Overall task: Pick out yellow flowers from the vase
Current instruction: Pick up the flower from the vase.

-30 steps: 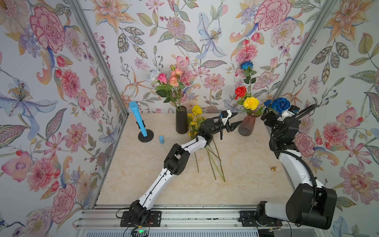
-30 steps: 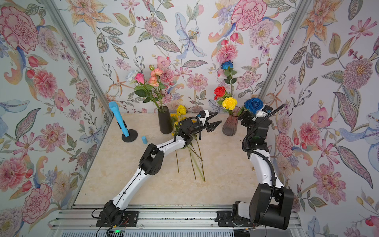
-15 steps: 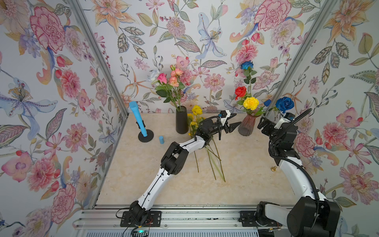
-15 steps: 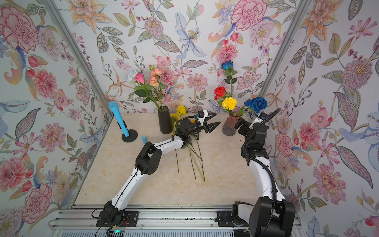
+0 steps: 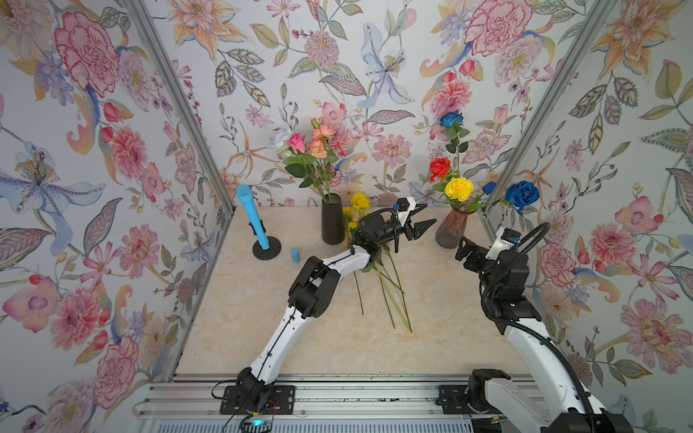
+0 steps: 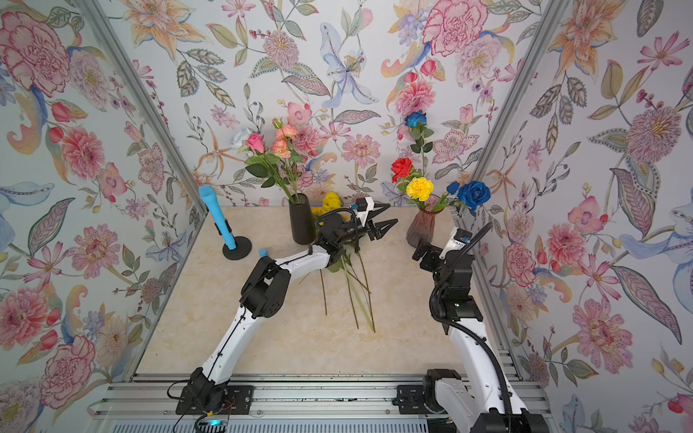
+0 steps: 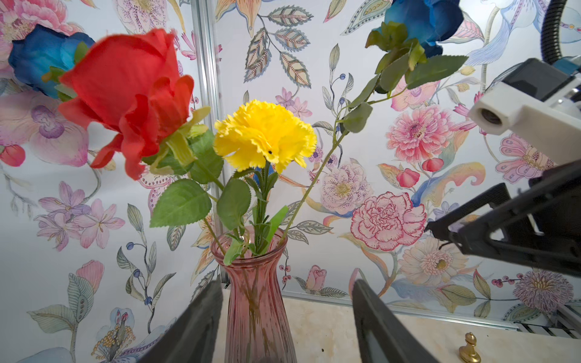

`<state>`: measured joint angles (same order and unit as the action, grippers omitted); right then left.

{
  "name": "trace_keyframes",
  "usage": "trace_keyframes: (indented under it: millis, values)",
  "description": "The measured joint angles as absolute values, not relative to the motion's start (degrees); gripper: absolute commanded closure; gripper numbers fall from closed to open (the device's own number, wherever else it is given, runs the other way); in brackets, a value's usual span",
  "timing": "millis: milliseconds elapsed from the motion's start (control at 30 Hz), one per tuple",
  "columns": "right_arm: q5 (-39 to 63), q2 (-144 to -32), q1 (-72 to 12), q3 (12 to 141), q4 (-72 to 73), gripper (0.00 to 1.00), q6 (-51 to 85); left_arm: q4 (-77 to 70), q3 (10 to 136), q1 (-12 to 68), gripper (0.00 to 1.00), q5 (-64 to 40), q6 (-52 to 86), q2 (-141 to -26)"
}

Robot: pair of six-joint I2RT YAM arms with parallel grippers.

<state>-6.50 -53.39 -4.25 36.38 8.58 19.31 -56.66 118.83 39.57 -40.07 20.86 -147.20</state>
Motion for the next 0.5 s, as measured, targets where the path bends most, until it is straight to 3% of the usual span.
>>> trace_keyframes:
  millis: [333, 500]
  values:
    - [-22.37, -53.10, -21.12, 28.77, 12.95, 0.00, 11.68, -56.55, 118.83, 39.20, 0.33, -40.10, 21.08, -147.20]
    - [-31.16, -57.43, -30.63, 27.38, 21.85, 0.00, 3.57, -55.79, 118.76, 38.59, 0.33, -40.14, 21.28, -146.87]
